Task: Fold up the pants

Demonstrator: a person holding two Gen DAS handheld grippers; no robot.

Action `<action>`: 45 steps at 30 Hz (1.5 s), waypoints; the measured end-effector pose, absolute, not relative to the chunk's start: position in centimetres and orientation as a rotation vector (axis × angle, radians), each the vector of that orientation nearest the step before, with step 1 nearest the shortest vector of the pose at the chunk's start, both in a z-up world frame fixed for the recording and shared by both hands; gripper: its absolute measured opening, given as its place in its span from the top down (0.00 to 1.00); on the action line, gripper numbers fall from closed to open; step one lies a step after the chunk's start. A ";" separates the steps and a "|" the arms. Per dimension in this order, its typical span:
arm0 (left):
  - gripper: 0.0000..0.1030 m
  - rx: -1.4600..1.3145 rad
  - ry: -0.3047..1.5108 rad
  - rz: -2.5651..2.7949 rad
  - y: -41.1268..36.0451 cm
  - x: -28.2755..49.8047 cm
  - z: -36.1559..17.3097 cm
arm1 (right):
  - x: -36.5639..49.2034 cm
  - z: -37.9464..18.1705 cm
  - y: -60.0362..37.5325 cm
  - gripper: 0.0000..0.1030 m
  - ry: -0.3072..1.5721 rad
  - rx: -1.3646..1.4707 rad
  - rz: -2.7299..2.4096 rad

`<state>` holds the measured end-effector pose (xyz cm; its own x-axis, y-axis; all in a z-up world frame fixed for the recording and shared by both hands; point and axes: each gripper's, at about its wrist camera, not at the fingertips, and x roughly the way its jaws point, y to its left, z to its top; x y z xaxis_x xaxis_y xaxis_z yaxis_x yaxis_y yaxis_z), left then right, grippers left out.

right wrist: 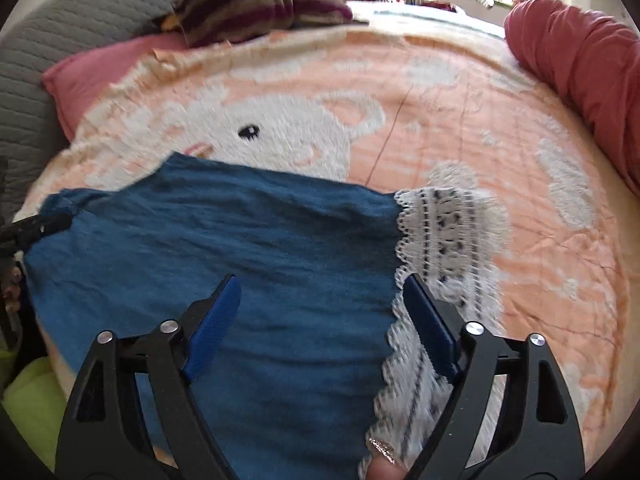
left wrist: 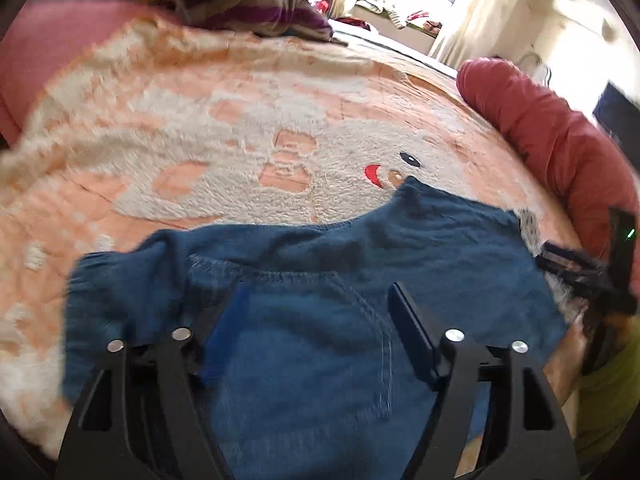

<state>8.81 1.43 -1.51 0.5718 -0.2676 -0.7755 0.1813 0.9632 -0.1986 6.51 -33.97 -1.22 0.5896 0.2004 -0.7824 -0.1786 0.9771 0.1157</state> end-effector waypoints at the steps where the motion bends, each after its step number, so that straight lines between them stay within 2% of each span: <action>1: 0.28 -0.085 0.916 -0.258 1.3 8.3 -1.2 | 5.8 -0.8 -34.0 0.21 0.908 0.024 0.216; 3: 0.28 -0.074 0.906 -0.264 1.2 7.3 -0.4 | 4.6 -0.4 -33.8 0.21 0.904 0.017 0.225; 5: 0.17 -0.051 0.904 -0.282 0.6 6.2 0.1 | 3.4 -0.2 -33.2 0.20 0.904 -0.002 0.237; 6: 0.15 -0.035 0.903 -0.287 0.5 5.6 0.3 | 2.9 -0.2 -32.9 0.20 0.903 -0.011 0.242; 15: 0.15 0.212 1.016 -0.239 -1.6 2.7 -3.3 | -0.2 -3.8 -30.6 0.20 1.016 -0.066 0.243; 23: 0.14 0.195 1.013 -0.252 -1.0 2.3 -4.0 | -0.4 -4.3 -31.3 0.18 1.007 -0.018 0.245; 27: 0.13 0.189 0.984 -0.245 -1.3 2.0 -3.0 | -0.9 -3.2 -32.0 0.18 0.978 0.015 0.258; 28: 0.08 0.184 0.977 -0.247 -1.3 2.0 -2.8 | -1.0 -2.8 -32.3 0.18 0.967 0.019 0.260; 33: 0.05 0.151 0.935 -0.268 -1.7 1.4 -0.8 | -1.7 -0.6 -34.0 0.15 0.895 0.035 0.221; 45: 0.04 0.133 0.860 -0.311 -4.0 0.8 2.7 | -2.8 1.4 -38.4 0.12 0.818 0.095 0.109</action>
